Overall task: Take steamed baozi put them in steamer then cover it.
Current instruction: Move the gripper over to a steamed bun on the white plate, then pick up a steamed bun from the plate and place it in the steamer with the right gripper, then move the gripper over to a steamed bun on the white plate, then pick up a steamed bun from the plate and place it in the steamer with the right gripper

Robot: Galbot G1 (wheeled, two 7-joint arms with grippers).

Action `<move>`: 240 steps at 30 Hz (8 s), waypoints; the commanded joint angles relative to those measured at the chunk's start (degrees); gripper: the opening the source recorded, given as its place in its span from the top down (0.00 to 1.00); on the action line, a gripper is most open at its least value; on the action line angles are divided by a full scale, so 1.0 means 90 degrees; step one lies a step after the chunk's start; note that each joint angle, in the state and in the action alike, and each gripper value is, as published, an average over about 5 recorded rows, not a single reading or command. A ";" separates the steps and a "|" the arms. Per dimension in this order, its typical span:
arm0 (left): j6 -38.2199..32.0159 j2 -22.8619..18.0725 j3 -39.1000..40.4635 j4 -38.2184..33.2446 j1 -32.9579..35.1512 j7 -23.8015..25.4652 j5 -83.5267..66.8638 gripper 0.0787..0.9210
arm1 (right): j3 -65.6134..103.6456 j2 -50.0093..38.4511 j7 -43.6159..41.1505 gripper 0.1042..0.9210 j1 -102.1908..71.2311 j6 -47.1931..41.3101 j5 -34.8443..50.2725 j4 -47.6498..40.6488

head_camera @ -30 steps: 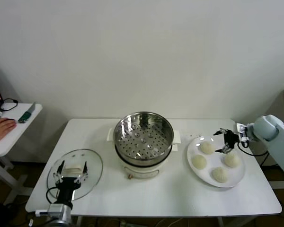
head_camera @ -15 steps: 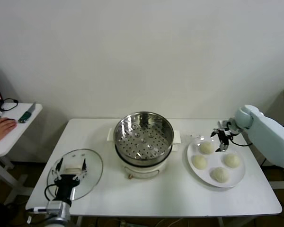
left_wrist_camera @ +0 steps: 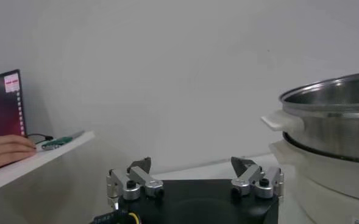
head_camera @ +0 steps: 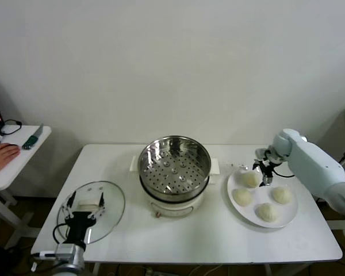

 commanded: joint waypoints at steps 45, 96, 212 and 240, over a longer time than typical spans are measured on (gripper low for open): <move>-0.0051 -0.0032 0.0031 -0.0044 0.0248 -0.0015 -0.0042 0.12 | -0.4058 0.0416 -0.0742 0.26 0.4369 0.1422 0.2174 0.2243; -0.0072 0.0086 -0.0061 0.0119 0.0343 -0.0017 -0.0247 0.12 | -0.2858 0.3447 -0.0145 0.12 0.2069 0.3698 -0.1894 0.1103; -0.0086 0.0162 0.0345 -0.0162 0.0635 -0.0002 -0.0065 0.12 | -0.6675 0.1217 0.0727 0.31 0.5640 -0.2407 0.8413 0.2732; -0.0027 0.0218 0.0280 -0.0397 0.0771 0.0074 -0.0338 0.12 | -0.6911 0.3282 0.1212 0.30 0.4116 -0.2764 0.8305 0.2412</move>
